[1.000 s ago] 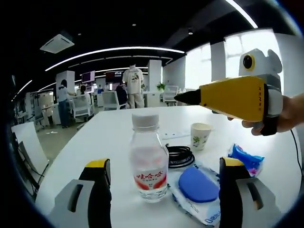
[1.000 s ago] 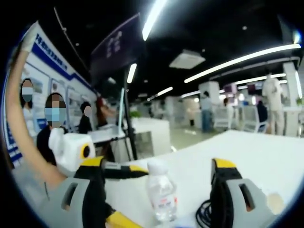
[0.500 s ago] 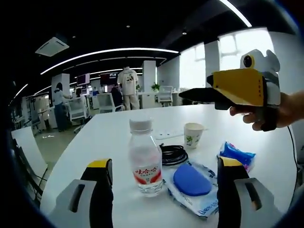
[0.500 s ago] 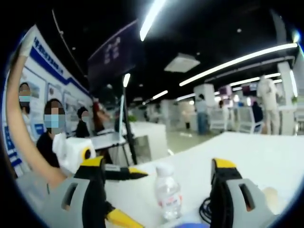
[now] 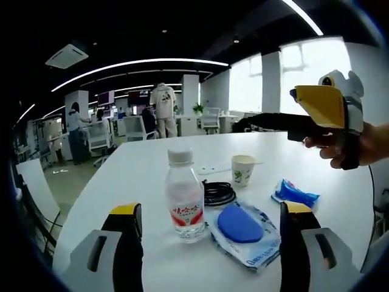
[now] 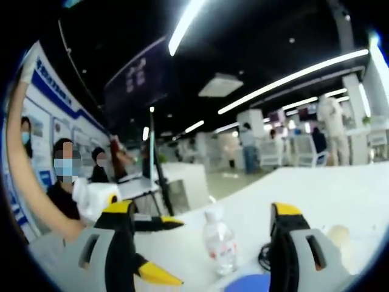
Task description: Arrange the tabletop items into an orderly group along one side of the table until the central work area is clear of visible clutter.
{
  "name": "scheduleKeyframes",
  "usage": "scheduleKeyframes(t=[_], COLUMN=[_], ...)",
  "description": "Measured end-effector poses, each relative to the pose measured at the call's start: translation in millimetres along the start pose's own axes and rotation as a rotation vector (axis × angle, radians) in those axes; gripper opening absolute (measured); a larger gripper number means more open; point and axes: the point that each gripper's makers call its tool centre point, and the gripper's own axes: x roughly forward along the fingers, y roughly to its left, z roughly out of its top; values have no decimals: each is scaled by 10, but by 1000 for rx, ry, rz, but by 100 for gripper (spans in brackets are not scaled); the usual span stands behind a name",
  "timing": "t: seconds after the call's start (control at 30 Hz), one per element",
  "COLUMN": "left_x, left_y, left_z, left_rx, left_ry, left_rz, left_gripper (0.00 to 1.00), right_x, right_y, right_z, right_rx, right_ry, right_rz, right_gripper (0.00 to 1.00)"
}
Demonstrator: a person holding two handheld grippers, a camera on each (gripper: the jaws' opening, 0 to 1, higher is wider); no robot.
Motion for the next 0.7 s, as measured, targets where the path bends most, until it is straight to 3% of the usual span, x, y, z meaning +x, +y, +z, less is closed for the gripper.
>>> scheduleKeyframes(t=[0.4, 0.7], left_x=[-123, -128], left_y=[-69, -99], left_z=[-78, -109], left_rx=[-7, -19], left_ry=[37, 53], left_rz=[-12, -16], left_gripper=[95, 92], right_x=[-166, -258], right_y=[-29, -71], right_z=[43, -26], right_rx=[40, 63], right_ry=[-35, -31], right_rz=[-60, -90], right_gripper=[89, 89])
